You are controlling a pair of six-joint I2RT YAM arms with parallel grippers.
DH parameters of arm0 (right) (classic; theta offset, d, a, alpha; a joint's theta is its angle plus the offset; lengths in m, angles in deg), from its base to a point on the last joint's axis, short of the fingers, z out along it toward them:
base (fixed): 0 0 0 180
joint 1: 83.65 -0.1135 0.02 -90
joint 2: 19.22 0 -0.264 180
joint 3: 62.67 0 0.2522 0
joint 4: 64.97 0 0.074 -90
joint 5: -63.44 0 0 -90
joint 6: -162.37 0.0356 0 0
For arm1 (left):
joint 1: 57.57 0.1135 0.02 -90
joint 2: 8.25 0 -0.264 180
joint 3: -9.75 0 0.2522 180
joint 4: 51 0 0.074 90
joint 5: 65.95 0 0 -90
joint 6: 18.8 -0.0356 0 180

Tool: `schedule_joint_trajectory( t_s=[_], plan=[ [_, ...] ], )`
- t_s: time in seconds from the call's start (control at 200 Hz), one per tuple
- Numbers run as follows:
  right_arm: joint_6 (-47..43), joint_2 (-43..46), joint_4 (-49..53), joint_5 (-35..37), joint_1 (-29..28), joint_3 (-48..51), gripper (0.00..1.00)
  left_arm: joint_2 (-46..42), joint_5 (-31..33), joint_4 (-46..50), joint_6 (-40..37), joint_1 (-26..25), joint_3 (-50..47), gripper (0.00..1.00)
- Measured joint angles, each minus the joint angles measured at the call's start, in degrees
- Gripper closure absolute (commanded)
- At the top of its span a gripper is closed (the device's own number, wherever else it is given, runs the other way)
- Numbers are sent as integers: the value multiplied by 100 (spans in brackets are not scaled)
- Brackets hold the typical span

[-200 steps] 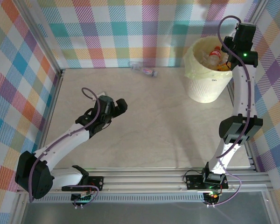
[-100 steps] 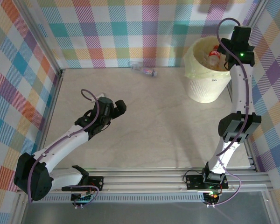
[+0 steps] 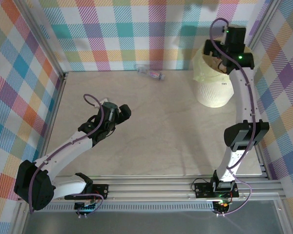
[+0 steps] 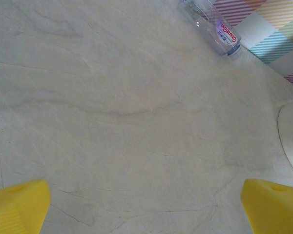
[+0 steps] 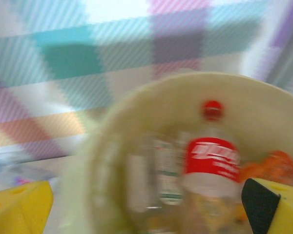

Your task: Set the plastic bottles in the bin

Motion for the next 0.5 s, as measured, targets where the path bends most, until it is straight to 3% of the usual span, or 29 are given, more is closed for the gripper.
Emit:
schedule_joint_trajectory(
  t_s=[0.15,0.28,0.5],
  plan=[
    [-76,50,-284,-715,-581,15,0,37,-7,35,31,11,46,0],
    [-129,-72,-538,-1751,-927,26,0,236,-111,57,98,177,179,0],
    [39,-1106,-1180,-3038,-1054,-28,0,1207,-310,79,179,560,822,0]
  ],
)
